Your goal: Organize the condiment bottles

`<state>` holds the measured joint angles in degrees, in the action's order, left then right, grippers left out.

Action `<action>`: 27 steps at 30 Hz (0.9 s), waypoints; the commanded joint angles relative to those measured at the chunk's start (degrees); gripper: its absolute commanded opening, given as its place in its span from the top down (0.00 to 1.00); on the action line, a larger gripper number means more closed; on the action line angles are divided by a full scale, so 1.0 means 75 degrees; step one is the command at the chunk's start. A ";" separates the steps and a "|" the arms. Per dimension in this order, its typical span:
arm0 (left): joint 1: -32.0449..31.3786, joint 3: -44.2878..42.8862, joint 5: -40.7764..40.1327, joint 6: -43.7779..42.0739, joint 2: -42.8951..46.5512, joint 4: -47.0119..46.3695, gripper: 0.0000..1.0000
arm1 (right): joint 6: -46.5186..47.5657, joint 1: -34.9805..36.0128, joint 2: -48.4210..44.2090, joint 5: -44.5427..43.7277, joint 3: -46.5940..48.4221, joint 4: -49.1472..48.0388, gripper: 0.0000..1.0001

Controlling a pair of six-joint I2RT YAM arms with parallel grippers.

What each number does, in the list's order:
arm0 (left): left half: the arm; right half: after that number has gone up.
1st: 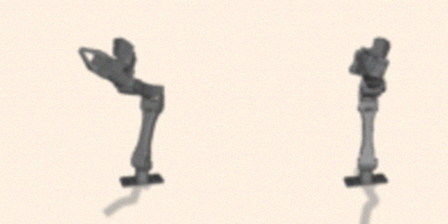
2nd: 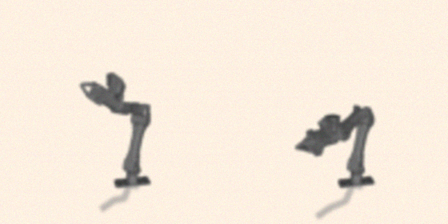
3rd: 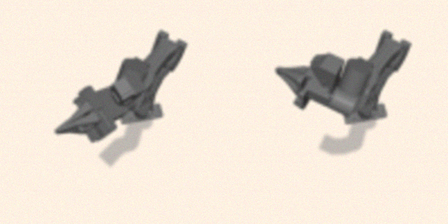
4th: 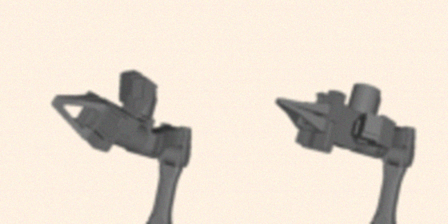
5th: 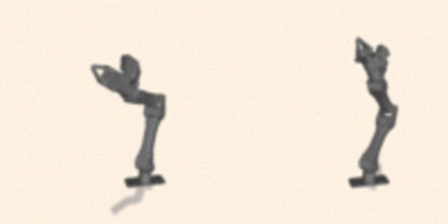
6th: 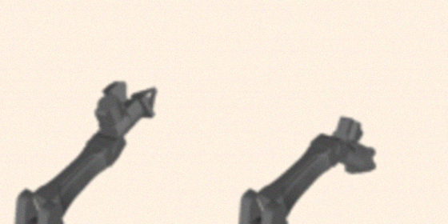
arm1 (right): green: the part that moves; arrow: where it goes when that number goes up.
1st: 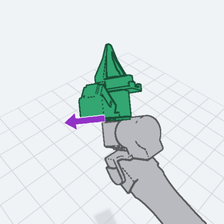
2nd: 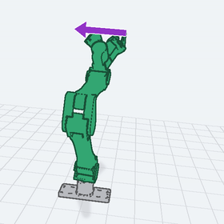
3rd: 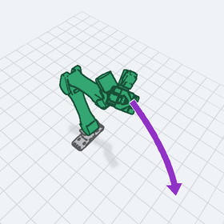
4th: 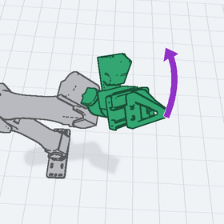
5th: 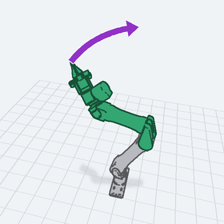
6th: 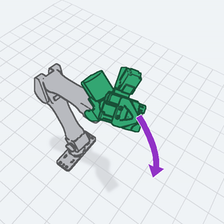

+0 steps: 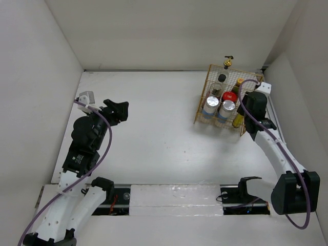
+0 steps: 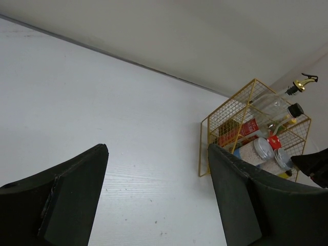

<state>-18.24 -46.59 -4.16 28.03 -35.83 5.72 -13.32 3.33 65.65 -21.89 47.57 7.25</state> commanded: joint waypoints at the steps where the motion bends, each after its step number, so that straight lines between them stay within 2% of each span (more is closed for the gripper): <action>1: 0.0041 -0.0070 0.0122 -0.0023 0.0020 -0.0340 0.25 | -0.0157 -0.0069 0.0000 0.0187 0.0079 -0.0872 0.54; 8: 0.0041 -0.0070 0.0204 -0.0023 -0.0062 -0.0340 0.25 | -0.0228 -0.0140 -0.0338 0.0188 -0.0003 -0.0802 0.31; 10: 0.0041 -0.0070 0.0204 -0.0023 -0.0156 -0.0340 0.25 | -0.0228 -0.0140 -0.0689 0.0270 0.0067 -0.0732 0.28; 15: 0.0041 -0.0070 0.0274 -0.0023 -0.0226 -0.0340 0.23 | -0.0157 -0.0070 -0.1509 0.0890 0.0347 -0.0732 0.24; 17: 0.0041 -0.0140 0.0368 -0.0093 -0.0320 -0.0340 0.20 | -0.0017 0.0058 -0.1943 0.1183 0.0349 -0.1116 0.22; 19: 0.0041 -0.0140 0.0438 -0.0093 -0.0390 -0.0340 0.19 | 0.0088 0.0316 -0.2131 0.1966 0.0430 -0.1387 0.22; 20: 0.0041 -0.0140 0.0438 -0.0093 -0.0460 -0.0340 0.17 | 0.0182 0.0422 -0.2201 0.2712 0.0523 -0.1655 0.22; 24: 0.0041 -0.0210 0.0508 -0.0093 -0.0531 -0.0340 0.14 | 0.0627 0.1358 -0.1665 0.4169 0.1109 -0.1845 0.27; 25: 0.0041 -0.0210 0.0508 -0.0093 -0.0531 -0.0340 0.12 | 0.0744 0.1940 -0.1478 0.4706 0.1249 -0.1845 0.31; 27: 0.0041 -0.0210 0.0508 -0.0093 -0.0531 -0.0340 0.12 | 0.1048 0.2576 -0.0915 0.5038 0.1462 -0.1845 0.32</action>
<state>-18.24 -46.59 -1.37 27.94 -40.12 5.54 -9.74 16.95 54.83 4.71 55.83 -3.40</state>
